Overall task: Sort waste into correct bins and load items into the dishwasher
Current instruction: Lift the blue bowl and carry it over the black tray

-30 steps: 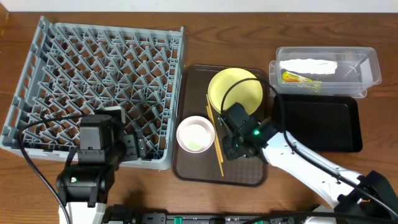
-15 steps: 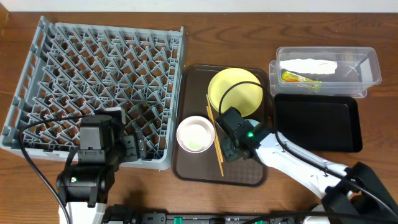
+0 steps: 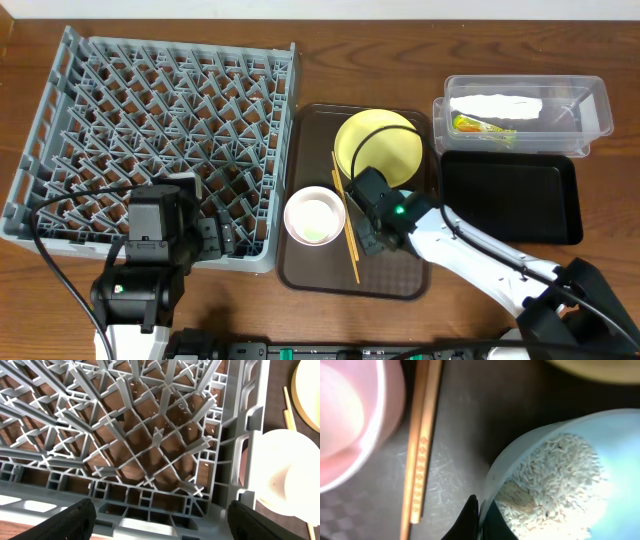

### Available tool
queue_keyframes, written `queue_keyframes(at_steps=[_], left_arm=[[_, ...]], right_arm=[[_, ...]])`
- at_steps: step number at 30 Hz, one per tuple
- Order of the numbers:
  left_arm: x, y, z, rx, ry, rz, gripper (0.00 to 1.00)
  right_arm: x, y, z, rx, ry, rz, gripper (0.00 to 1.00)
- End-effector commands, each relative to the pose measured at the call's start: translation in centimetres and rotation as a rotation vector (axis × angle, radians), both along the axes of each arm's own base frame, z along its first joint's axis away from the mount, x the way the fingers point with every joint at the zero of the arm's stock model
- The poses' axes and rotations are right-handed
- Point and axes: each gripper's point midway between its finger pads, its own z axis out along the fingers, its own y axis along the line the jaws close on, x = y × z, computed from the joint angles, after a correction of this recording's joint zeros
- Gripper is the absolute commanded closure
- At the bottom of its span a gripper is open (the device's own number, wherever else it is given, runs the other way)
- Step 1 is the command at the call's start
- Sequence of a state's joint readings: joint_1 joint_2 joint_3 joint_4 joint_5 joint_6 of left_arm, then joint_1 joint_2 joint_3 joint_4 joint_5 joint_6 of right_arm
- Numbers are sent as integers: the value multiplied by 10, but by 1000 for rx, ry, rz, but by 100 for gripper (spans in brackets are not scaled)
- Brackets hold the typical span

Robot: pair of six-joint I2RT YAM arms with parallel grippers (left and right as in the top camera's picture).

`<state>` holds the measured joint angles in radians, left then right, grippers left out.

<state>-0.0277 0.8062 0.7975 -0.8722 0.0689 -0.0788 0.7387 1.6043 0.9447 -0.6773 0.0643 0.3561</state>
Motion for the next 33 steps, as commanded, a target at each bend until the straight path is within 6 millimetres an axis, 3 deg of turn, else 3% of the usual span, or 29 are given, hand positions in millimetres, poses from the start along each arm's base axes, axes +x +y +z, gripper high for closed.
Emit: queue_keyframes(at_steps=[1,7,12,20,33], left_arm=[[2,1,8,-5,-22,8,13],[2,1,8,-5,-22,8,13],[2,1,8,-5,-22,8,13],[2,1,8,-5,-22,8,13],[2,1,8,-5,-22,8,13]], right_arm=[[24,7,41,89,-79,-45,99],[52,-16,93,234,-161,-155,99],[66,-46,113,361,-144,-263,99],[77,-94,106,540,-44,-365,99],[90,-125,91,849,84,-418,99]])
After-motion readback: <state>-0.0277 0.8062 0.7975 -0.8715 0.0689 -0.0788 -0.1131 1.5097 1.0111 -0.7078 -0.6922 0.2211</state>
